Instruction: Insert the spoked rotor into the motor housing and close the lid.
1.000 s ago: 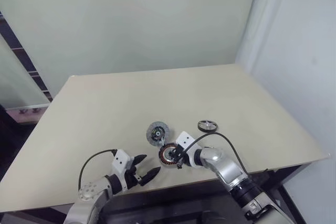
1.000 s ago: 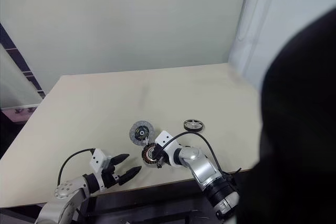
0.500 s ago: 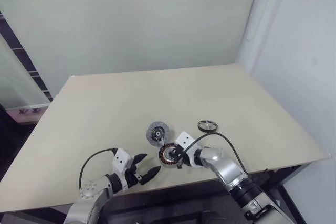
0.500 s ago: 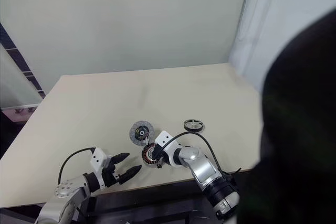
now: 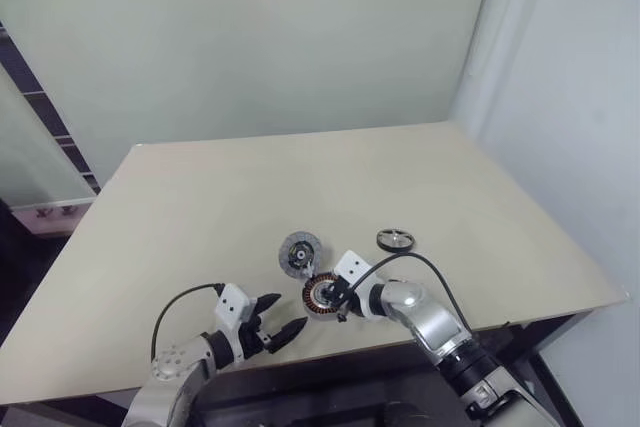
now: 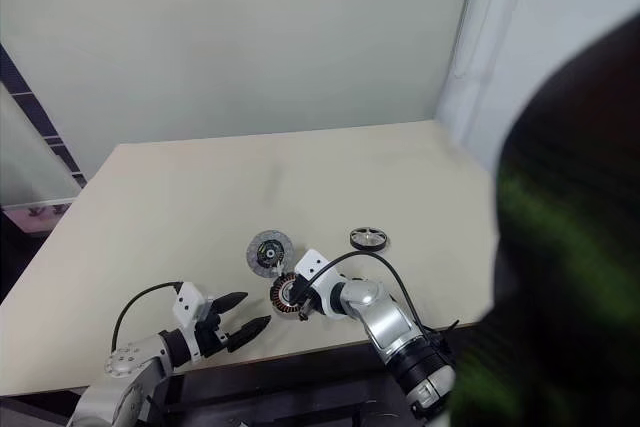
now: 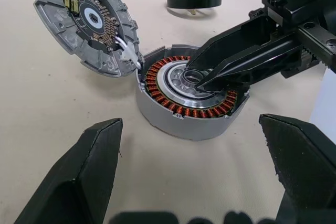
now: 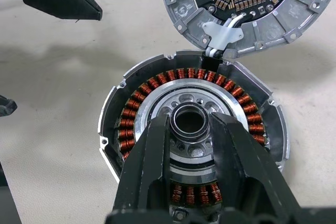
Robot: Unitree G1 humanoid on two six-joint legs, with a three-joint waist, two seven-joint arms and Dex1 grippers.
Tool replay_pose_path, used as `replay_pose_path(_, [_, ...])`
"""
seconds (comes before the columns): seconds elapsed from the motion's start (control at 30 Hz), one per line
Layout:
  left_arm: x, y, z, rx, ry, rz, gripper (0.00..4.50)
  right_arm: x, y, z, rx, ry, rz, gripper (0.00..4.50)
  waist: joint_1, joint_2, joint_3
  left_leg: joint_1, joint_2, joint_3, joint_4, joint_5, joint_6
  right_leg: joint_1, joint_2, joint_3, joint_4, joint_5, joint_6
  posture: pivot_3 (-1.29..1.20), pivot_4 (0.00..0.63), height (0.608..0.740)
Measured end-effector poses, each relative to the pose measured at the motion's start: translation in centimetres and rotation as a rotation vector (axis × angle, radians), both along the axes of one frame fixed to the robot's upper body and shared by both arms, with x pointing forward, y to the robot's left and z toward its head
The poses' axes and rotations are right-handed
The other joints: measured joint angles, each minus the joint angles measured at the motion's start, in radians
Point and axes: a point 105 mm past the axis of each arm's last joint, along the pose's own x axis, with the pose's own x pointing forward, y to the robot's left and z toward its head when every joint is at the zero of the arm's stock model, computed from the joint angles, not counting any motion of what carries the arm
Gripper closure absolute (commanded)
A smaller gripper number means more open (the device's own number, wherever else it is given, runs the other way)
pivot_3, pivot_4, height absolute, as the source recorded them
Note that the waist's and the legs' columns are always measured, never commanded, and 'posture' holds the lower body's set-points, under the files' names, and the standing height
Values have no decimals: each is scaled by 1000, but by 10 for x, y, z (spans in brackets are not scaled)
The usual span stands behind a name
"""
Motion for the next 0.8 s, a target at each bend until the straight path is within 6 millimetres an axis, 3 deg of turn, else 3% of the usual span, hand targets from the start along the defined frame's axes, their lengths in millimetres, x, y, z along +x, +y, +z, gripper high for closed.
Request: replay_pose_path(0.8, [-1,-4,-2,-3,7,-15,0,0,0,0,0,0,-3,3692,0,0,0,0,0,0,0,0,0,0,0,0,0,0,0,0,0,740])
